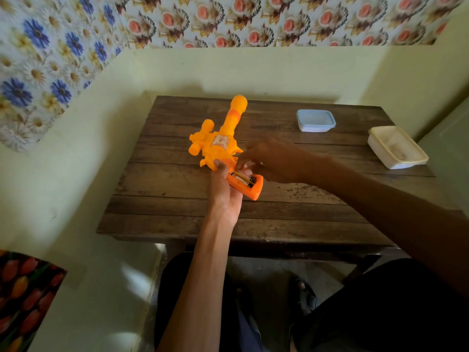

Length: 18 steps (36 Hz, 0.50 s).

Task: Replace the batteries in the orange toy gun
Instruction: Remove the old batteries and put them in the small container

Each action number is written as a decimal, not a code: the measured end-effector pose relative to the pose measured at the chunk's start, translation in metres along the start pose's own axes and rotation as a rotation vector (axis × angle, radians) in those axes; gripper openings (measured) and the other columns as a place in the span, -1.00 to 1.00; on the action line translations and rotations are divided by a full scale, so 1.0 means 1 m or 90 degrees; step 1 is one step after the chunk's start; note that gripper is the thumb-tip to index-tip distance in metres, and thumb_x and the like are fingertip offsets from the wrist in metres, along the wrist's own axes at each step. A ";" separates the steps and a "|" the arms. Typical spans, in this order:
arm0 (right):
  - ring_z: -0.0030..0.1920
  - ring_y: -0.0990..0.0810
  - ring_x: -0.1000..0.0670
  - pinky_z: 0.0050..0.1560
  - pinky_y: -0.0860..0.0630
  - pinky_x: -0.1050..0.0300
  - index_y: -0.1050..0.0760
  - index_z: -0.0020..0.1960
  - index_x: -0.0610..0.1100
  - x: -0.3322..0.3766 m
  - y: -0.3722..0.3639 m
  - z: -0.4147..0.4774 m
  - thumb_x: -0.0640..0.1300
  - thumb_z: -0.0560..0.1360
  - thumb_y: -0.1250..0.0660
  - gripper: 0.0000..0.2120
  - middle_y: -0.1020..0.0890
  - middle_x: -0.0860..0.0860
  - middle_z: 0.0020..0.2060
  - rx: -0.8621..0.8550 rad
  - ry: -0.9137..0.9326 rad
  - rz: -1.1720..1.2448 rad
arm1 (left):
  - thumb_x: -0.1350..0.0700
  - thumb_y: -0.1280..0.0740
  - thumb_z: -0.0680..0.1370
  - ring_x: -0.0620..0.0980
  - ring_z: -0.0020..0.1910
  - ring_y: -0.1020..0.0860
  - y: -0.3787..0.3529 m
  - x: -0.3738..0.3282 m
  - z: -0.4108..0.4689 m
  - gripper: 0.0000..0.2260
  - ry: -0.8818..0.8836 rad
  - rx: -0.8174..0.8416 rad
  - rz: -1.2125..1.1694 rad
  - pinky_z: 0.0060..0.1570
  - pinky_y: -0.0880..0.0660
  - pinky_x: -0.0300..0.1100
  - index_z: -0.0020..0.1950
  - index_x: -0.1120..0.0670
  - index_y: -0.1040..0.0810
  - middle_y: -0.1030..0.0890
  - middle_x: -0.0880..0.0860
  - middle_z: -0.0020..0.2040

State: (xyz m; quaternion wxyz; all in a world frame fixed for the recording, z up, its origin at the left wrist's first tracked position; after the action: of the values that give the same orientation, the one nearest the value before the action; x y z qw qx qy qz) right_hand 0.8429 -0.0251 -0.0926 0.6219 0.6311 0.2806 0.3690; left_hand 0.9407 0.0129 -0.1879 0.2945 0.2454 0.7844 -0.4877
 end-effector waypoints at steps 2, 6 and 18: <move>-0.23 -0.39 0.20 -0.16 -0.42 0.17 -0.59 0.17 0.00 -0.002 0.000 0.001 -0.20 0.52 -0.32 -0.74 -0.47 0.20 -0.21 0.012 -0.007 0.048 | -0.10 -0.16 0.63 0.08 -0.03 -0.62 0.000 0.000 0.000 -0.59 -0.005 -0.010 0.002 -0.01 -0.57 0.02 0.37 0.12 -0.43 -0.60 0.20 0.15; -0.24 -0.37 0.30 -0.22 -0.27 0.36 -0.58 0.14 -0.12 -0.006 -0.001 0.002 -0.25 0.53 -0.30 -0.78 -0.45 0.19 -0.22 0.019 -0.019 0.138 | -0.08 -0.19 0.62 0.10 0.03 -0.62 0.000 0.001 0.001 -0.58 -0.007 -0.017 0.005 0.13 -0.53 0.11 0.40 0.11 -0.41 -0.60 0.19 0.16; -0.01 -0.60 -0.02 -0.03 -0.54 0.22 -0.39 0.07 -0.25 -0.005 0.041 -0.002 -0.26 0.65 -0.12 -0.91 -0.63 -0.18 0.01 -0.271 -0.161 0.763 | -0.05 -0.16 0.65 0.02 -0.09 -0.60 -0.001 0.001 0.002 -0.82 0.005 -0.018 -0.009 0.05 -0.54 0.05 0.08 0.00 -0.48 -0.62 0.09 -0.05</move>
State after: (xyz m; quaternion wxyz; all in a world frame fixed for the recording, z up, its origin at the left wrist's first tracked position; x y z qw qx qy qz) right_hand 0.8344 -0.0312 -0.0525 0.4478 0.5795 -0.2754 0.6228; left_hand 0.9392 0.0110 -0.1883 0.2917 0.2373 0.7941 -0.4775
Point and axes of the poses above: each hand's wrist, its own z-axis towards the middle knuckle, its own y-axis out of the back of the hand, x = y × z, the point moved 5 cm from there along z, towards the middle knuckle
